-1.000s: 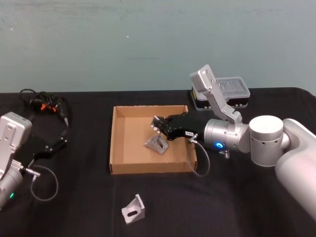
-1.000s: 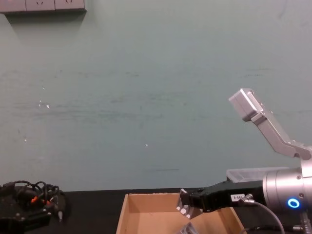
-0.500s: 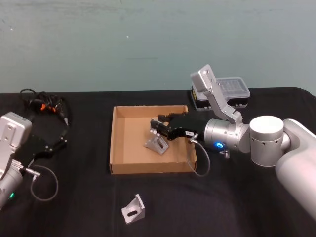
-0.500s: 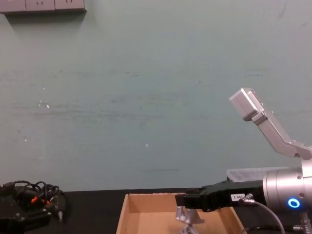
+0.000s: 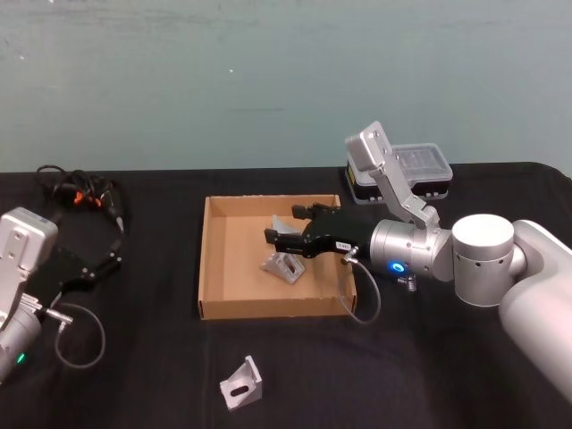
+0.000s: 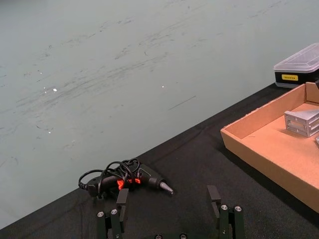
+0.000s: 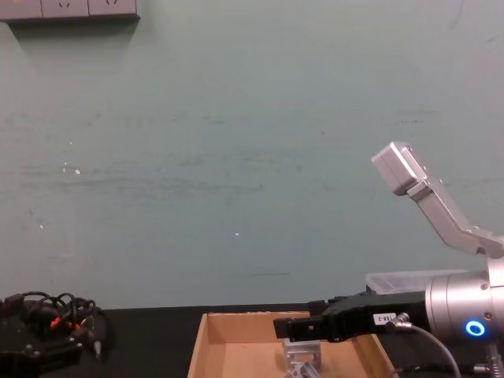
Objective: Use one hand to pick up the angle iron from the table and place it into the box.
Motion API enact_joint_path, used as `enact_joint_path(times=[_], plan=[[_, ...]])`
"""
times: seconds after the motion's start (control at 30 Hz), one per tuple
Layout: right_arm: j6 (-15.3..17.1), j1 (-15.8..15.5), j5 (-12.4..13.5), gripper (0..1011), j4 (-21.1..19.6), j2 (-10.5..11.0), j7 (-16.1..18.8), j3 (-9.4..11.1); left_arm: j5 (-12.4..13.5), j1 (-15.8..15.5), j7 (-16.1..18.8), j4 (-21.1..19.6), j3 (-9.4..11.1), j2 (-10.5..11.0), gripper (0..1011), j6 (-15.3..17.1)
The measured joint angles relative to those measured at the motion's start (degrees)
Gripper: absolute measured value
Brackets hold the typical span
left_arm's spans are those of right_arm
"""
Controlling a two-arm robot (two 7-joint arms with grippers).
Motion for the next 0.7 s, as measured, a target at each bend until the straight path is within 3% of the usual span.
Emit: enact_joint_path(times=[0.13, 0.3, 0.7], plan=[[0.0, 0.0, 0.0, 927, 0.0, 0.0, 0.0, 0.0, 0.0, 0.0, 0.0, 0.0, 0.0, 0.0, 1000, 0.0], [0.0, 0.0, 0.0, 1002, 0.0, 0.0, 0.0, 0.0, 0.0, 0.0, 0.0, 0.0, 0.0, 0.0, 1000, 0.0], [0.0, -0.1, 0.0, 1003, -0.1, 0.0, 0.0, 0.0, 0.0, 0.0, 0.0, 0.0, 0.0, 0.0, 1000, 0.0]])
